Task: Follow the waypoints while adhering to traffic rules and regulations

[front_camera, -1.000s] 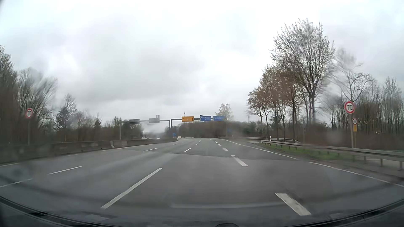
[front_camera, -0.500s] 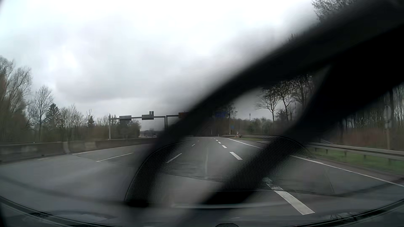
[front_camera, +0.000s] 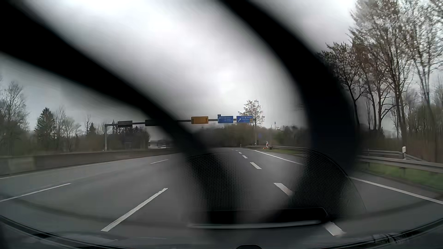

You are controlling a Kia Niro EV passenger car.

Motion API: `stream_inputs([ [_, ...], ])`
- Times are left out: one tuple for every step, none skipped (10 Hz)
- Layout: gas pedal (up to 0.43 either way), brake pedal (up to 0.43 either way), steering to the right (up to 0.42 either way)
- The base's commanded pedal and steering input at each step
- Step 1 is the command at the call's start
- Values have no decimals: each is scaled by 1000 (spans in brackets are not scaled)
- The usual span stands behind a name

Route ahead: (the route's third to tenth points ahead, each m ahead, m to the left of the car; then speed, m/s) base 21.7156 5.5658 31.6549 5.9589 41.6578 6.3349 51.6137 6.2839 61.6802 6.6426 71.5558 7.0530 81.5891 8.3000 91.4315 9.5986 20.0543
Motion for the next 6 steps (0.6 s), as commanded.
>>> stream_inputs([
  [209,0,0],
  [209,0,0],
  [209,0,0],
  [209,0,0],
  [209,0,0],
  [209,0,0],
])
